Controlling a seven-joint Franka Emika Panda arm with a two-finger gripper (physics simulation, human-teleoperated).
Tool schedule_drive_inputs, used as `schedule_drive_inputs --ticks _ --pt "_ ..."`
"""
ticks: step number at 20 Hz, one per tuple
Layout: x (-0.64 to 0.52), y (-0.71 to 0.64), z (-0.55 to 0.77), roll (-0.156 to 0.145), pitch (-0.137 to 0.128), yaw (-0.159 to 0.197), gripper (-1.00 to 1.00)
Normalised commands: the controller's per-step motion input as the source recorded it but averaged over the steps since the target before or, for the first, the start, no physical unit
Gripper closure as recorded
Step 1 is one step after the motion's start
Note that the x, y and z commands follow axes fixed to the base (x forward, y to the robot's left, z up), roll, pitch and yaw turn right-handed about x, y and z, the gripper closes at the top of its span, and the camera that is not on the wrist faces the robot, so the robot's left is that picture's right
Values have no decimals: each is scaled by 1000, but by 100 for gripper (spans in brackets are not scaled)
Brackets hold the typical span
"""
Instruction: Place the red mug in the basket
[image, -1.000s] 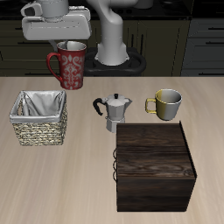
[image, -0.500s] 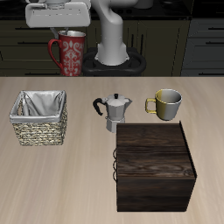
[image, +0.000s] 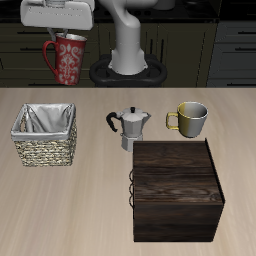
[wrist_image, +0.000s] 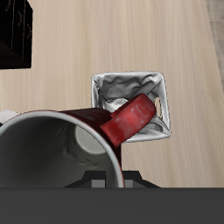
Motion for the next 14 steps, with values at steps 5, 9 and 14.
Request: schedule_drive_inputs --ticks 5,9,14 --pt "12 -279 -41 -49 7 -36 100" --pt "40 -214 -82 -50 15 -32 100" --pt "94 -120 -158 -17 31 -24 100"
